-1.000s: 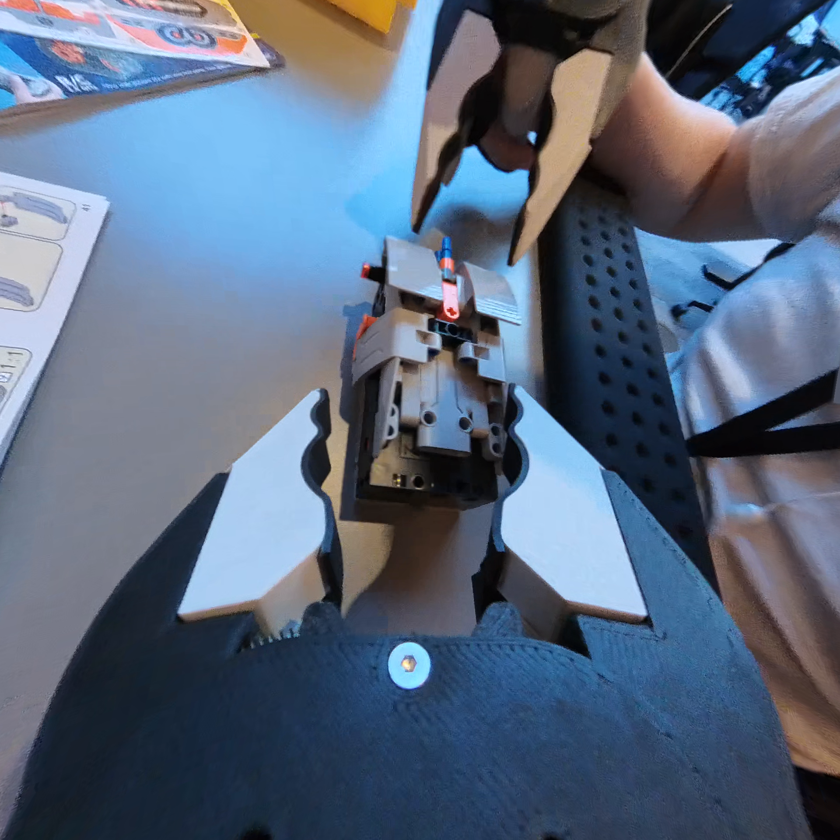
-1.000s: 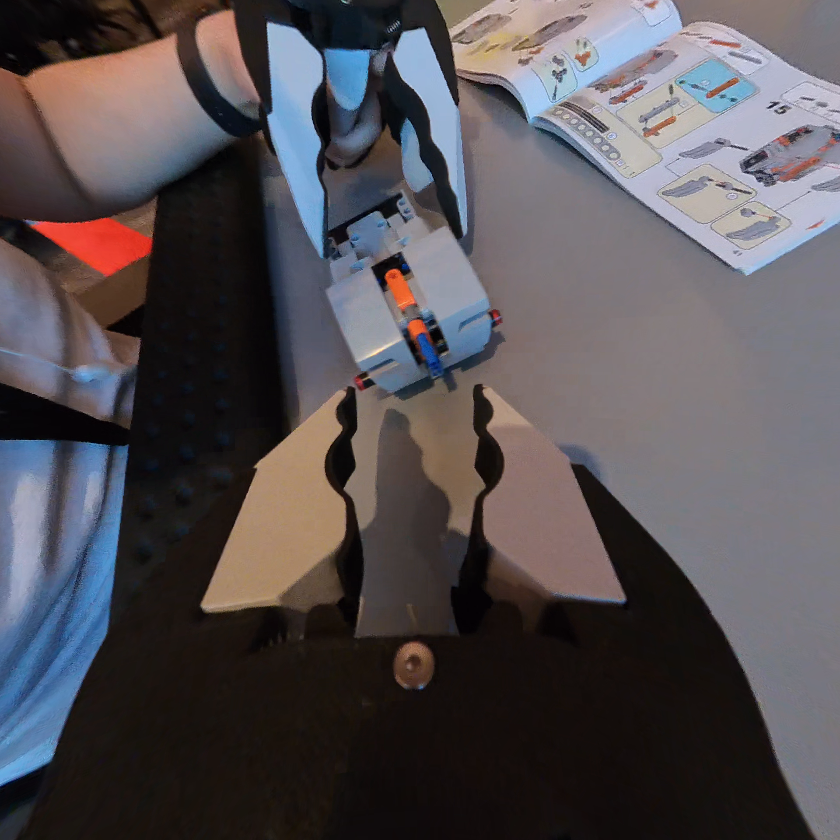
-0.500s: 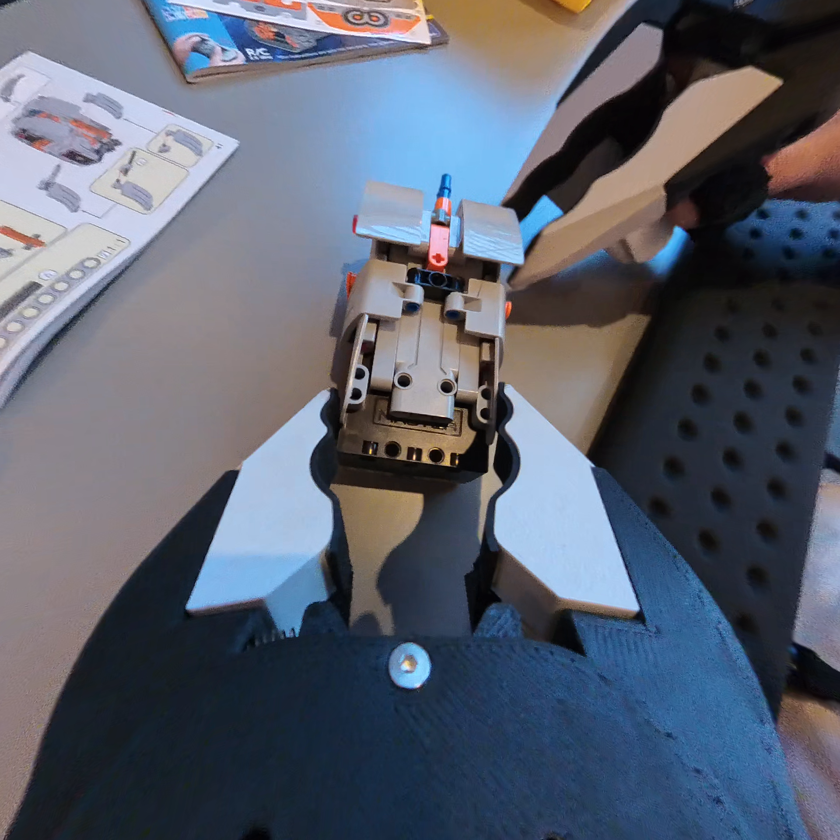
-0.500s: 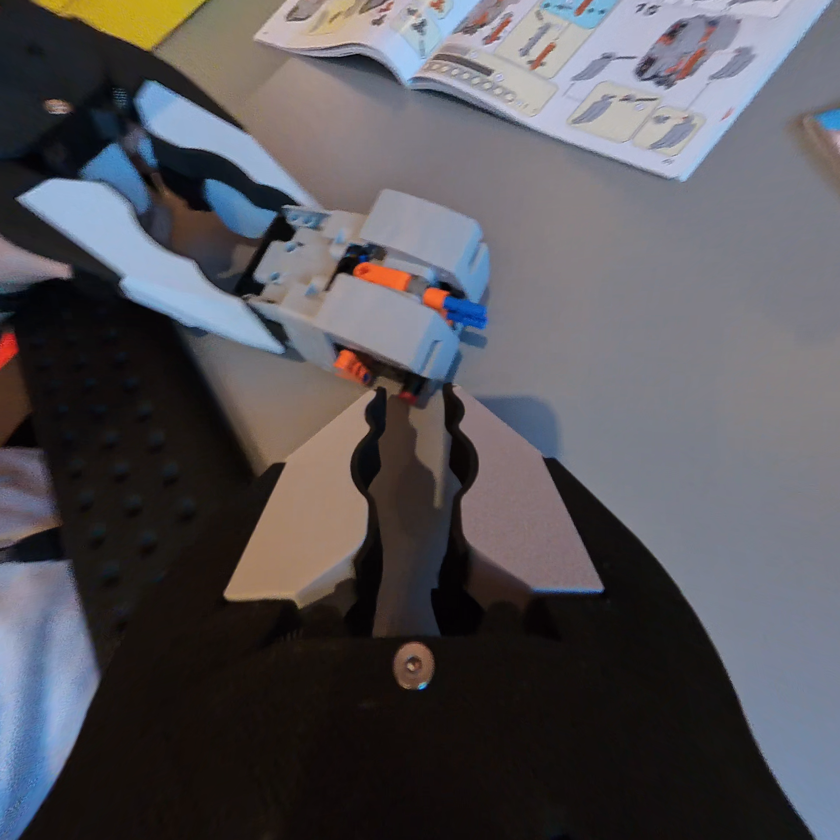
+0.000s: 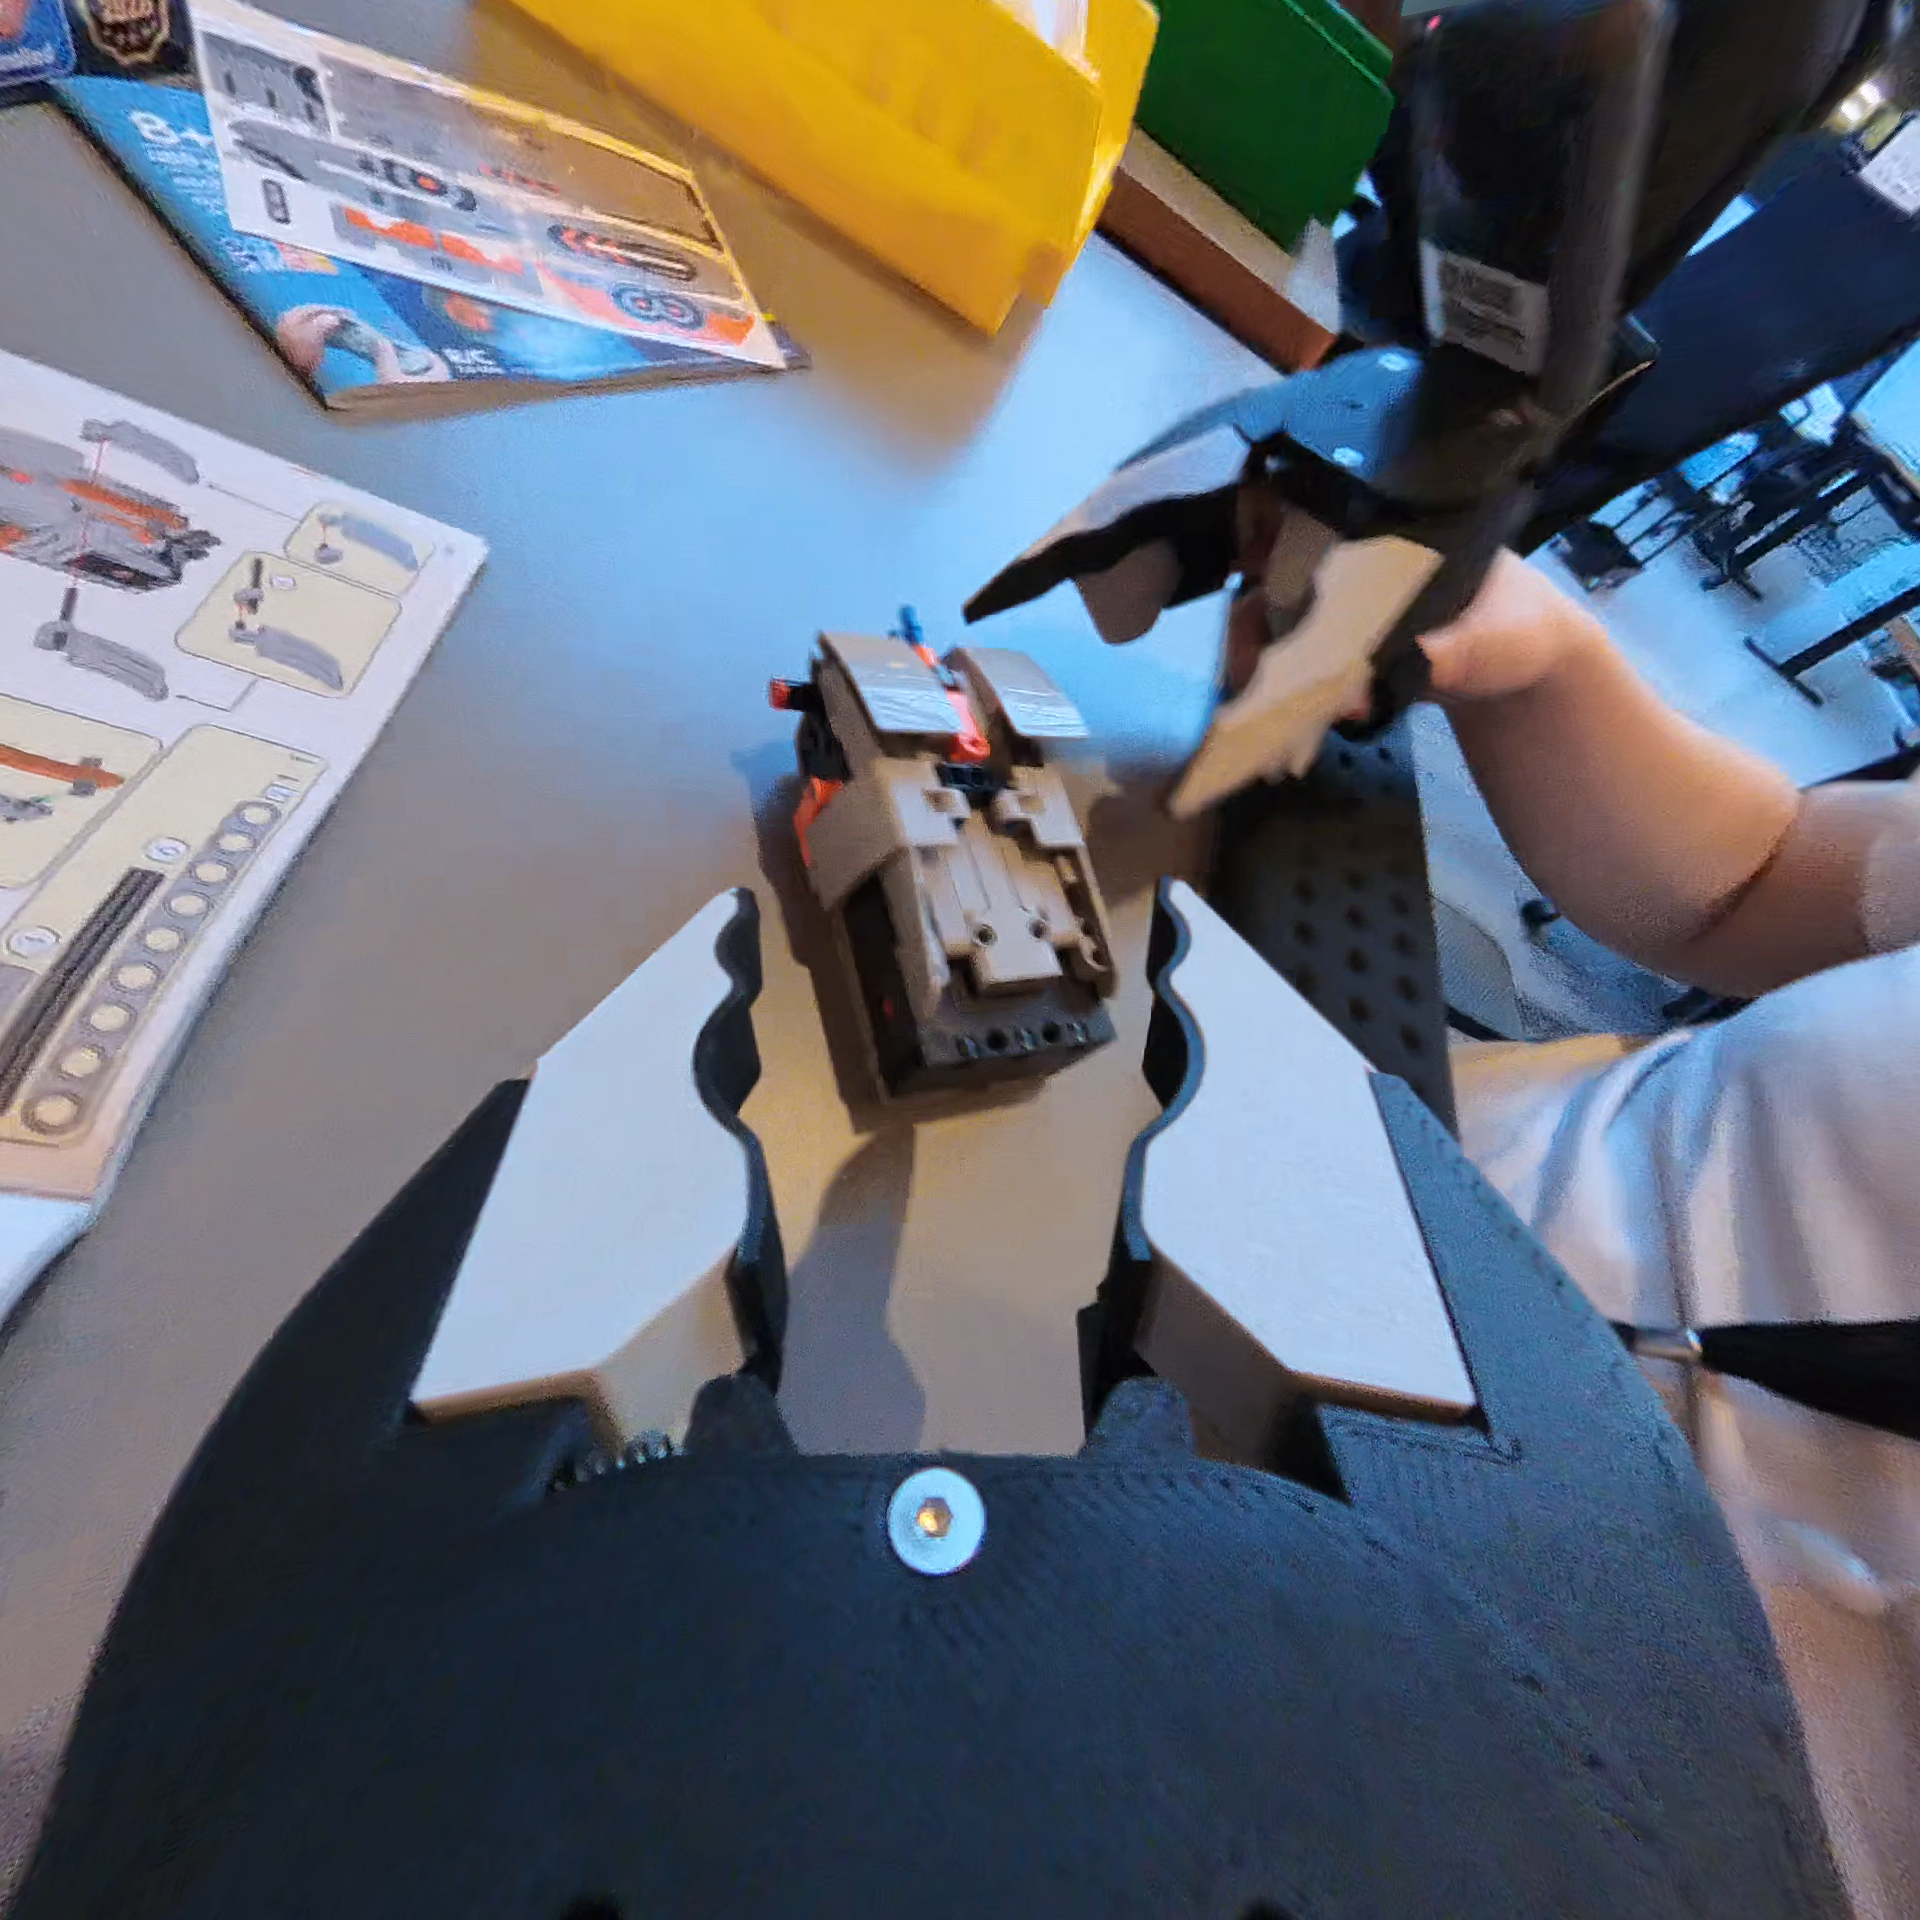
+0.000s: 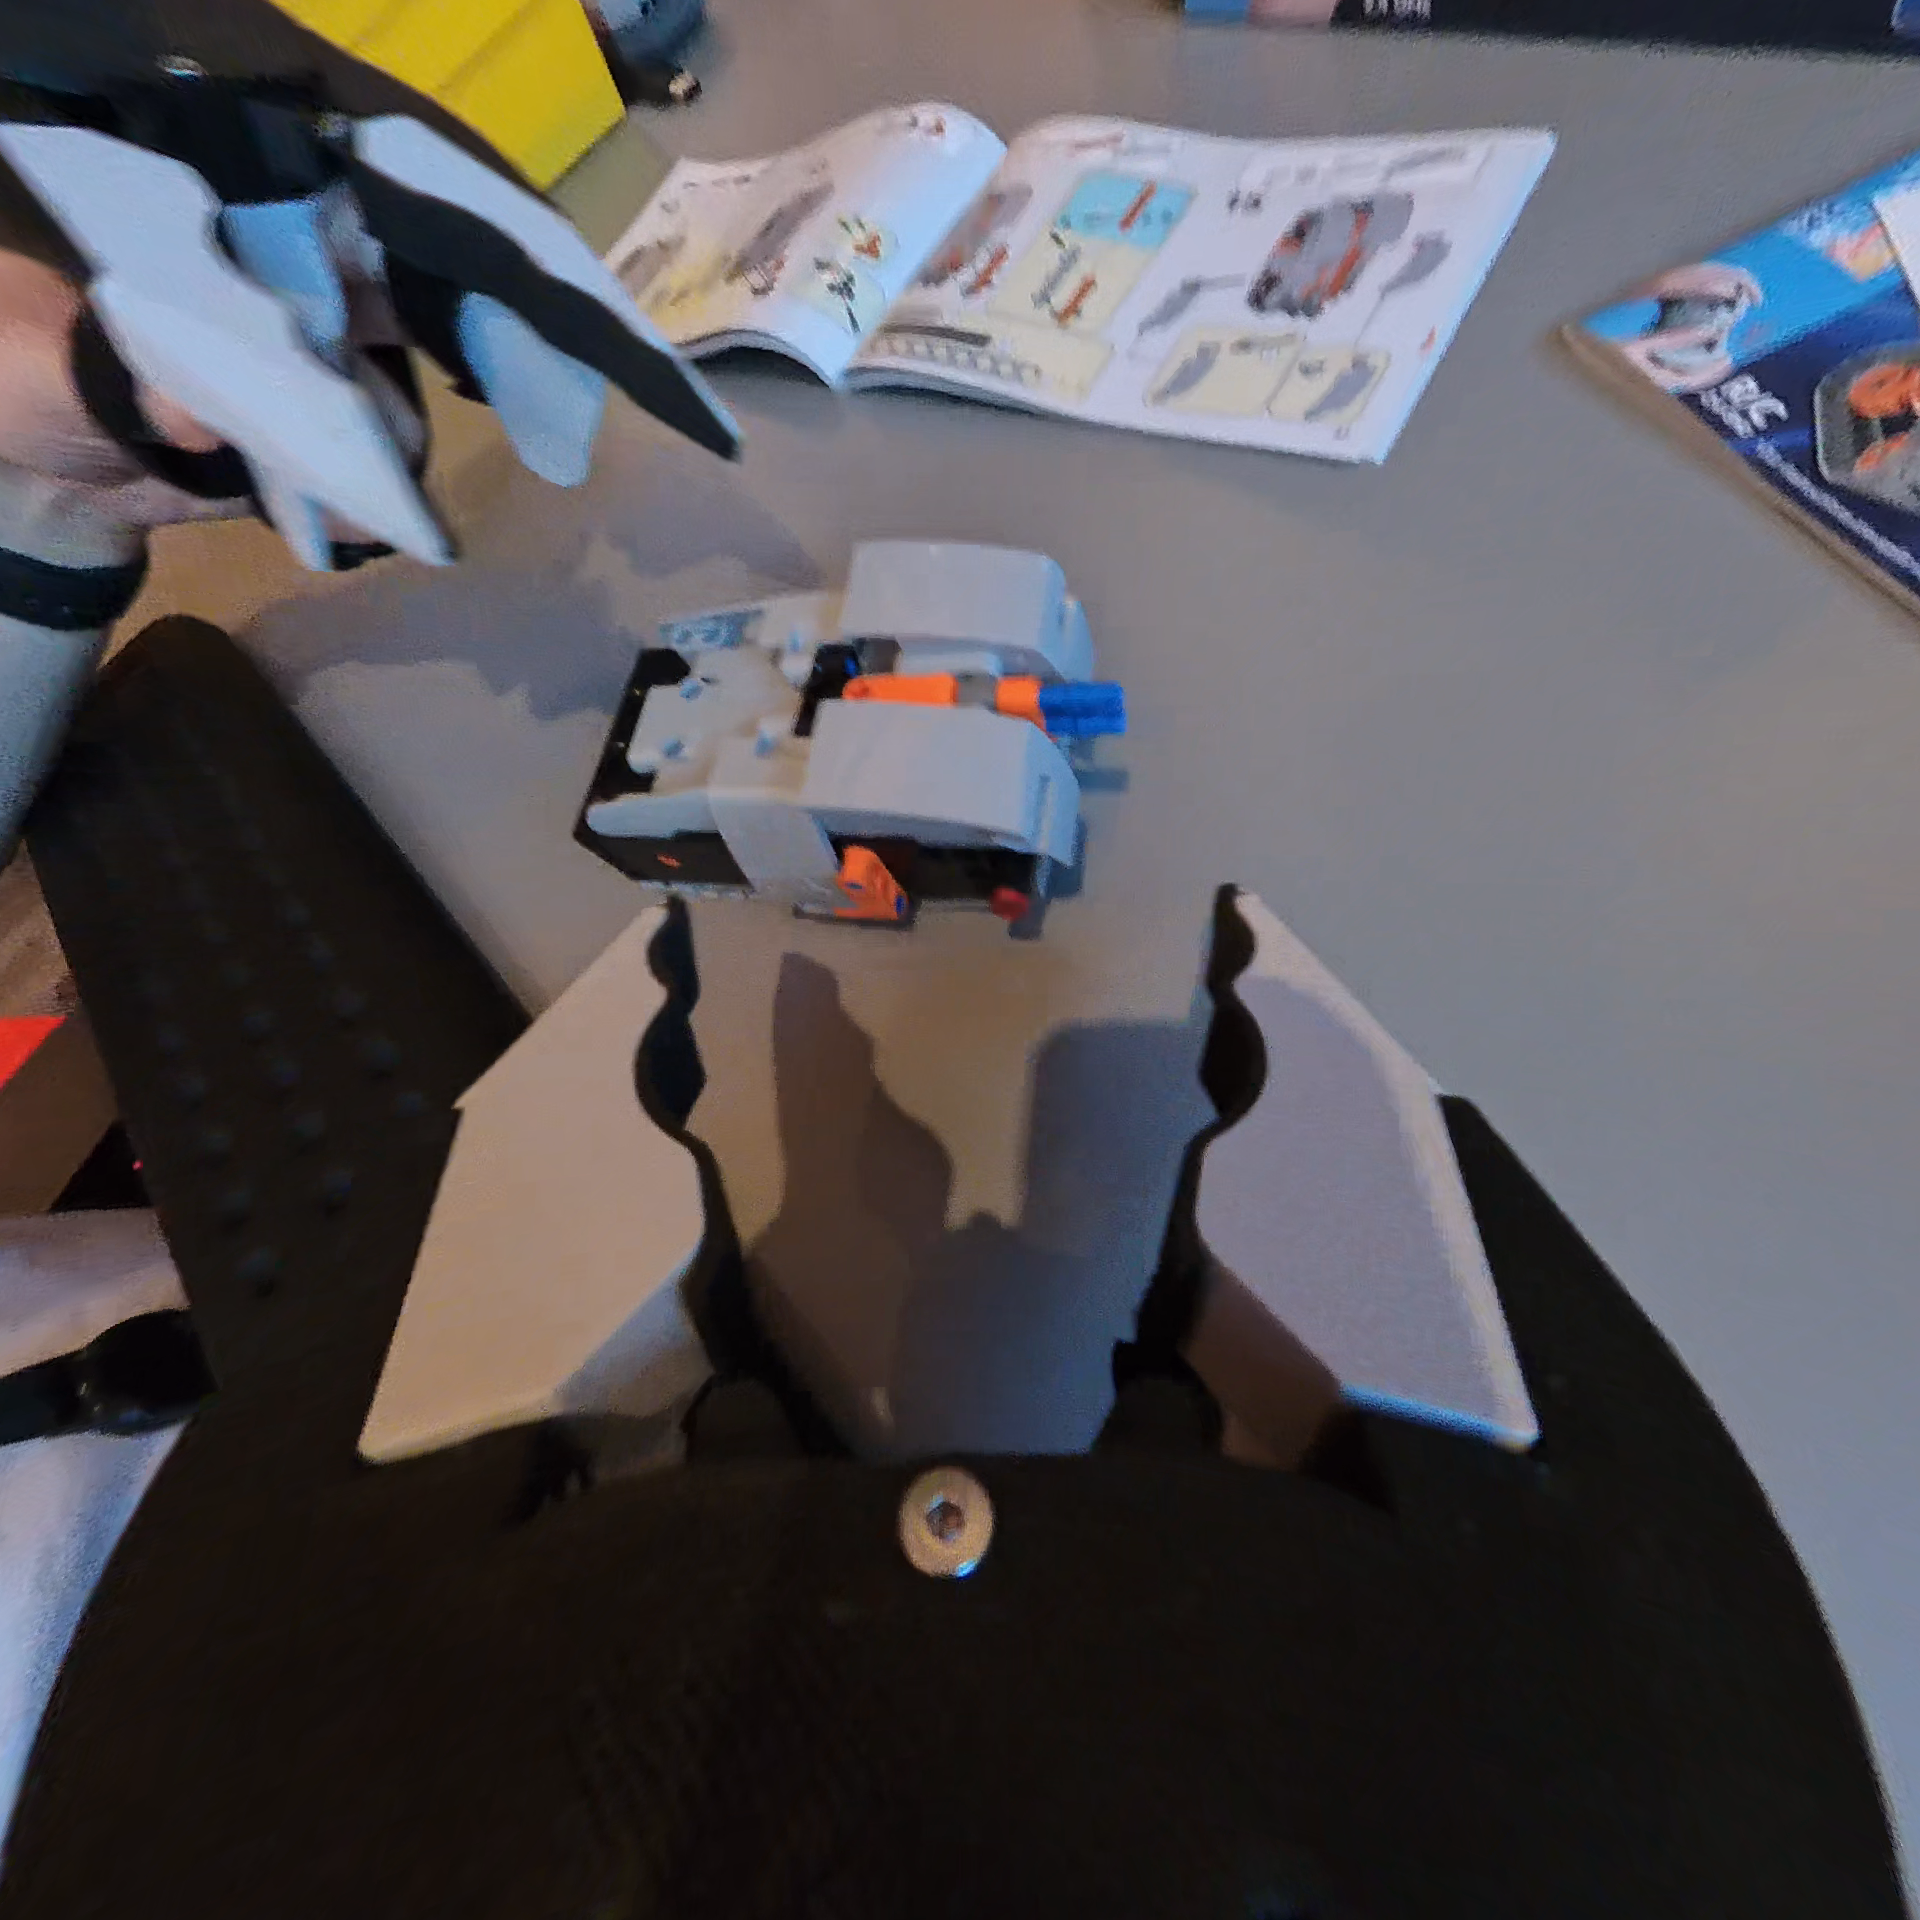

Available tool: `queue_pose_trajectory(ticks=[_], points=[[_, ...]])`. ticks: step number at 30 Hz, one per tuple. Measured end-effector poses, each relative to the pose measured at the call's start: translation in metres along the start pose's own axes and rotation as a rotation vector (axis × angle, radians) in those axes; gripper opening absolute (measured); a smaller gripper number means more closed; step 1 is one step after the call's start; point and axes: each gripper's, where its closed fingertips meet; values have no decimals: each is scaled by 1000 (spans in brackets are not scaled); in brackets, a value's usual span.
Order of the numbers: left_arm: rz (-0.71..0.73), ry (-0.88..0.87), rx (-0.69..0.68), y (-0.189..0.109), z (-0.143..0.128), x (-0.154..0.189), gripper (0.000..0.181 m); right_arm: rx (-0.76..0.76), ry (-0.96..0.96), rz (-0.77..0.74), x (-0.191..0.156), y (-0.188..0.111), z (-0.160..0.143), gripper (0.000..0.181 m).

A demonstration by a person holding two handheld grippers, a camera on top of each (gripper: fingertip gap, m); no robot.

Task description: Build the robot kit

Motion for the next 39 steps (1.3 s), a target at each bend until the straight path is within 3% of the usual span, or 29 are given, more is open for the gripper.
queue_pose_trajectory(ticks=[3, 6, 12, 27, 39], points=[[-50, -39, -49, 22, -5, -13, 75, 17, -71, -54, -6, 11, 5, 107], [-120, -119, -47, 42, 0, -12, 75, -31, -100, -32, -12, 19, 2, 102], [-119, -116, -80, 60, 2, -9, 75, -60, -171, -31, -14, 22, -3, 97], [-285, -163, -118, 71, -2, -7, 73, -63, -278, -111, -13, 30, -4, 91], [-305, -169, -132, 65, -19, -6, 65, -64, -318, -87, -17, 38, -5, 82]])
Point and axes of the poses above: each gripper's, where its closed fingertips meet, y out along the fingers, z out of its top, x = y × z across the jaws, and after that the axes turned 14 degrees about y, right-handed
